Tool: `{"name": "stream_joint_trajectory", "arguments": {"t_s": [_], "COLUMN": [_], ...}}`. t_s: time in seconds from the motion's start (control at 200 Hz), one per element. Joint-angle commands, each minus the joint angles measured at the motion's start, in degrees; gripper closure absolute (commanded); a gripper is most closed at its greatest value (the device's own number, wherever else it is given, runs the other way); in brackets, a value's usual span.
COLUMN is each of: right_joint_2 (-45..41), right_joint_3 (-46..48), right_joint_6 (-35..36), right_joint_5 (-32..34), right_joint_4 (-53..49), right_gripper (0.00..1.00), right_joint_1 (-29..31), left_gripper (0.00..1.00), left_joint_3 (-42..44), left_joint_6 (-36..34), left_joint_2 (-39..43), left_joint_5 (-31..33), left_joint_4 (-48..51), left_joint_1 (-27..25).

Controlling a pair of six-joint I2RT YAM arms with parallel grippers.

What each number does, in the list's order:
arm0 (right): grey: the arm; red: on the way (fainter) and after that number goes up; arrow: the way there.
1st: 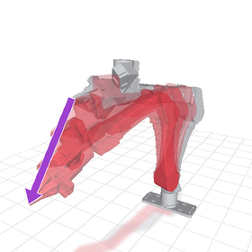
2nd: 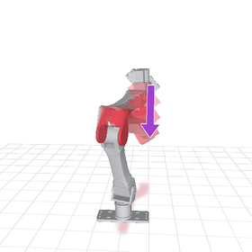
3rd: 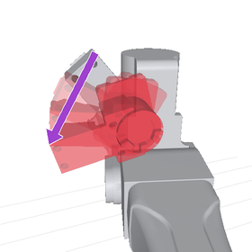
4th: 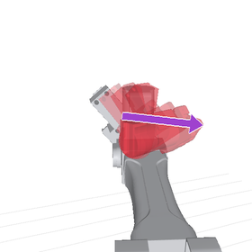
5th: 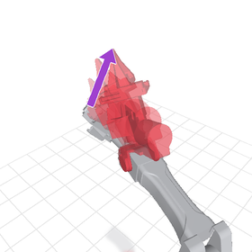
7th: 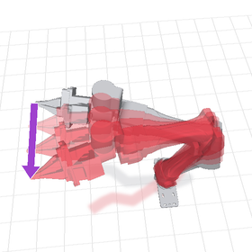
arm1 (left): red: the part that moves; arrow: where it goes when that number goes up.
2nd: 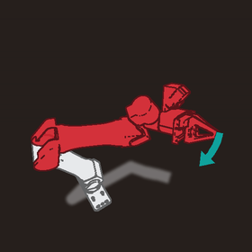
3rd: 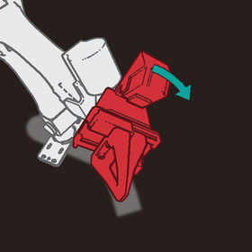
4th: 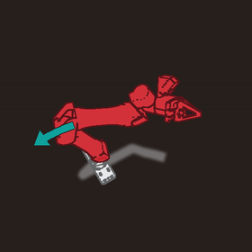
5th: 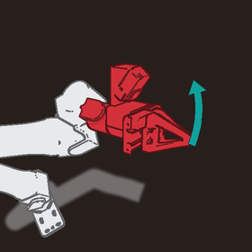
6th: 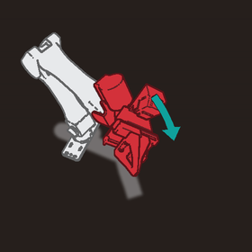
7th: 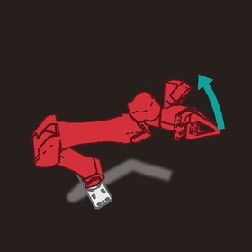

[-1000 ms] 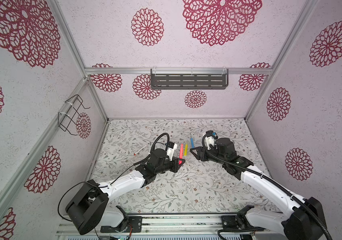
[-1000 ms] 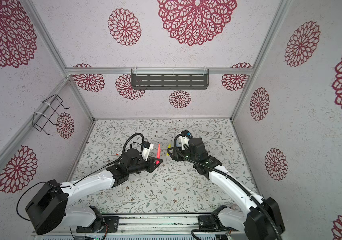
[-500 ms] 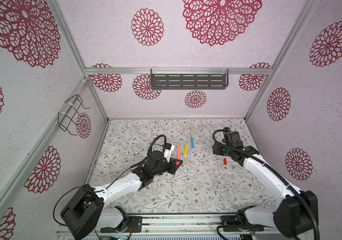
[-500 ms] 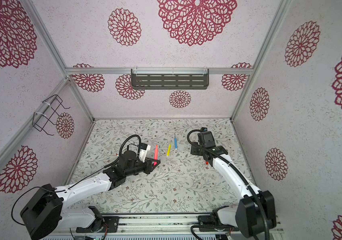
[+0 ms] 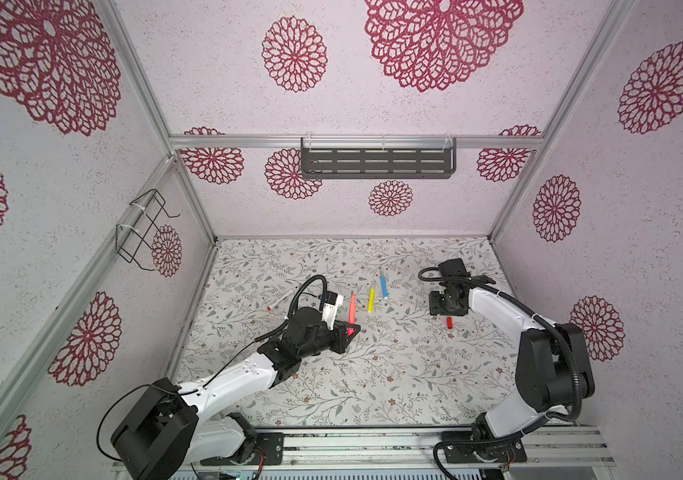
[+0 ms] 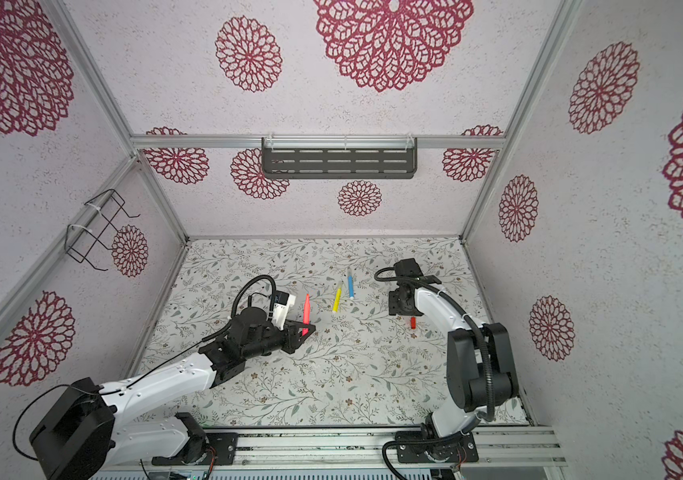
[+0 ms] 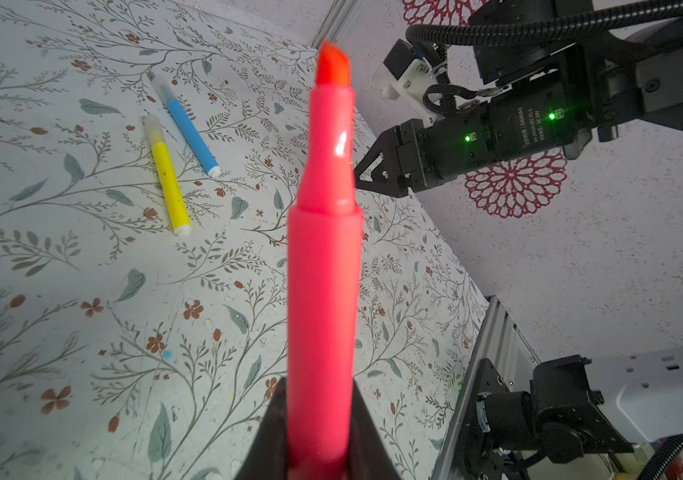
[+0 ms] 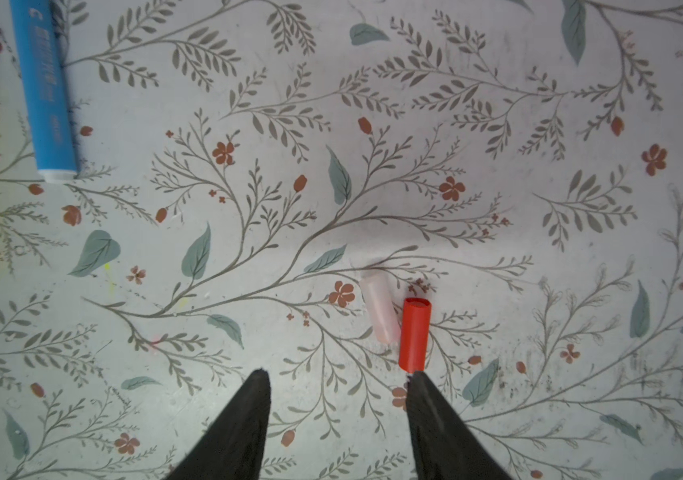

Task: Insert the pens into the pen caps
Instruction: 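Move the right gripper away to above the red cap and translucent cap, then lower the right gripper toward the translucent cap while the left gripper holds the highlighter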

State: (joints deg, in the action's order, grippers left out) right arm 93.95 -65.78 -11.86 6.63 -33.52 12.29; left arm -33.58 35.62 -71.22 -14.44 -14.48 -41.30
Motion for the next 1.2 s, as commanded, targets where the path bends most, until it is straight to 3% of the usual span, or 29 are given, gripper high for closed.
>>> {"name": "stream_joint_trajectory", "arguments": {"t_s": [0.0, 0.771, 1.196], "right_joint_2": [1.25, 9.76, 10.9], "right_joint_3": [-2.04, -2.61, -1.28], "right_joint_6": [2.18, 3.54, 3.38], "right_joint_5": [-0.48, -2.48, -3.6], "right_joint_4": [-1.03, 0.55, 0.96], "right_gripper": [0.45, 0.5, 0.6], "right_joint_1": [-0.95, -3.24, -3.24], "left_gripper": [1.0, 1.0, 1.0], "left_joint_3": [0.62, -0.25, -0.42], "left_joint_6": [0.07, 0.27, 0.42], "left_joint_2": [1.22, 0.2, 0.55], "left_joint_5": [0.78, 0.47, 0.53], "left_joint_4": [-0.46, -0.2, 0.15], "left_joint_1": [0.43, 0.41, 0.45]}}
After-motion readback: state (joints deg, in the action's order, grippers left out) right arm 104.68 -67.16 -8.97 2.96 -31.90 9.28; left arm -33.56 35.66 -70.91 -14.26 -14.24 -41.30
